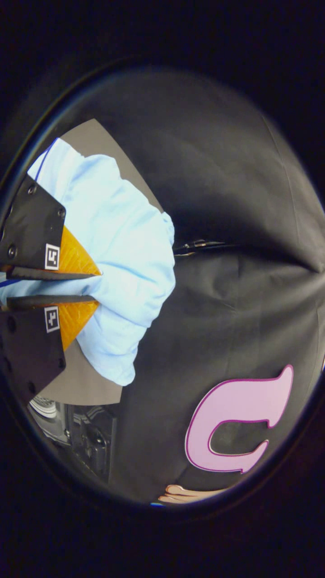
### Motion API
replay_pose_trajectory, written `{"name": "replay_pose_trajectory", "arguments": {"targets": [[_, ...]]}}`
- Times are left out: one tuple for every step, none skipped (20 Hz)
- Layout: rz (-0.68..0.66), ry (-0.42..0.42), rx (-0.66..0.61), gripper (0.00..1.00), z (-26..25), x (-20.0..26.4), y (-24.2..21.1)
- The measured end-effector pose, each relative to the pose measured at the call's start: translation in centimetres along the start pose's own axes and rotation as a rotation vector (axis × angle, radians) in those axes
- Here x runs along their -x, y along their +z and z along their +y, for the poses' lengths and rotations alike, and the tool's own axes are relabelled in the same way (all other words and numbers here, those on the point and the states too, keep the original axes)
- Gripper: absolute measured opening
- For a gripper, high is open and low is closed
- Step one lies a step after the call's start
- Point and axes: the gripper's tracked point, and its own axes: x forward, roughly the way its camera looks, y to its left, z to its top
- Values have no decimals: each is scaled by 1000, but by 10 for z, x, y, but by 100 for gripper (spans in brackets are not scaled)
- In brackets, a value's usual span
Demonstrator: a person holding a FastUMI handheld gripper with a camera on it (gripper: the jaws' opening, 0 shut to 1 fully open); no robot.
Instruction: Put the clothes into the washing machine and then close the washing machine lid.
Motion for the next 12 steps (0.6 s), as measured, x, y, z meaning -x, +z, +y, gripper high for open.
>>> {"name": "replay_pose_trajectory", "arguments": {"targets": [[-2, -3, 2, 15, -1, 0, 0], [1, -1, 2, 15, 0, 0, 0], [-1, 3, -4, 15, 0, 1, 0], [-2, 10, -15, 15, 1, 1, 0], [-1, 18, -30, 15, 1, 1, -1], [-1, 23, -39, 15, 1, 1, 0], [-1, 21, -37, 15, 1, 1, 0], [-6, 15, -30, 15, 0, 1, 0], [-9, 9, -22, 15, -1, 2, 0], [-11, 6, -20, 15, -1, 2, -1], [-14, 5, -22, 15, -1, 3, 0], [-15, 4, -24, 15, -2, 4, -1]]}}
